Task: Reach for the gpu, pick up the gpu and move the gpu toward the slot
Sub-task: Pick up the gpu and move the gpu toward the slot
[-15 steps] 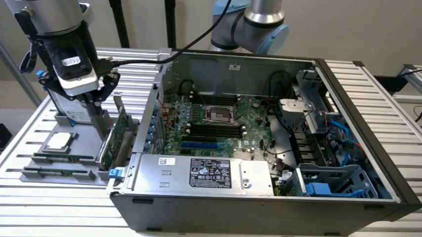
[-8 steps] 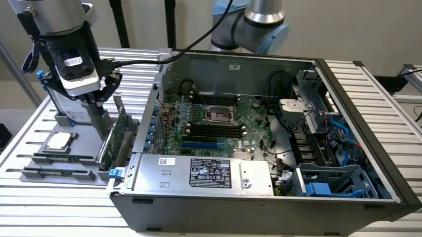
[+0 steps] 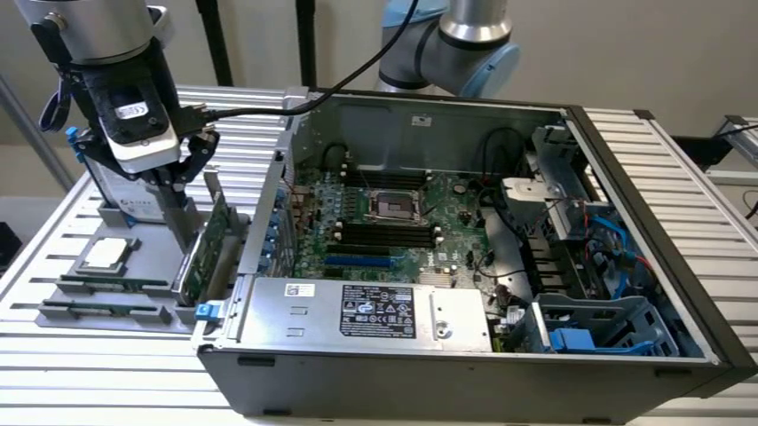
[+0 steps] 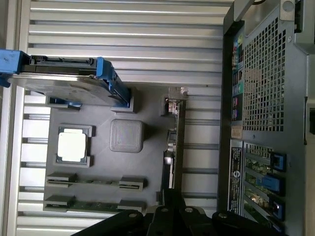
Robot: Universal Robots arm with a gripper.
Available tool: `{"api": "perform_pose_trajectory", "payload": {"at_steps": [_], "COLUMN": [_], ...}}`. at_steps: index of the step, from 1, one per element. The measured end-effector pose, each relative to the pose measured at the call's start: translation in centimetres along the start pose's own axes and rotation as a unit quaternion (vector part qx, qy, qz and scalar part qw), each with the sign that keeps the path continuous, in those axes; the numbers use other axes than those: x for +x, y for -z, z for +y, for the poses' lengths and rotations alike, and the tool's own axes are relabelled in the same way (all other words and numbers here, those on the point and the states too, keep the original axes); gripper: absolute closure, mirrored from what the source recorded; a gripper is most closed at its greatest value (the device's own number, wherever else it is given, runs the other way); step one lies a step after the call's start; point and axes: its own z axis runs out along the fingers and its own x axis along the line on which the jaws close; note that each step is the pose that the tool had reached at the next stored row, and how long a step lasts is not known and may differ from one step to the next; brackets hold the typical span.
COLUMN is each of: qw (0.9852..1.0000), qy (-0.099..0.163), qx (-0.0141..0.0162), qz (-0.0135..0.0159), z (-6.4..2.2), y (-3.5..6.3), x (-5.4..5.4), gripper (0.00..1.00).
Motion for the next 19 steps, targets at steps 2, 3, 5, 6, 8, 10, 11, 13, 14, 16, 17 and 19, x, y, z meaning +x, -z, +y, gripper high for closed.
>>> {"api": "perform_pose_trajectory", "payload": {"at_steps": [2,3,5,6,8,10,11,13,14,16,17,19], "qw": [1.0,1.0,1.0,1.0,1.0,1.0,1.0,1.0,1.0,1.0,0.9999,0.9999], "qy": [0.0,0.0,0.0,0.0,0.0,0.0,0.0,0.0,-0.001,-0.008,-0.01,-0.015], "qx": [0.0,0.0,0.0,0.0,0.0,0.0,0.0003,0.0006,0.0006,0.0005,0.0005,0.0005], "qz": [0.0,0.0,0.0,0.0,0.0,0.0,0.0,0.0001,0.0,-0.0003,-0.0004,-0.0005], "z": [0.0,0.0,0.0,0.0,0.0,0.0,0.0,-0.01,-0.02,-0.03,-0.04,-0.05], "y": [0.0,0.0,0.0,0.0,0.0,0.0,-0.02,-0.24,-0.43,-0.81,-0.98,-1.34], "x": [0.0,0.0,0.0,0.0,0.0,0.0,0.0,0.0,0.0,0.0,0.1,0.1], "gripper": [0.89,0.89,0.82,0.82,0.76,0.64,0.64,0.58,0.58,0.58,0.58,0.58]}}
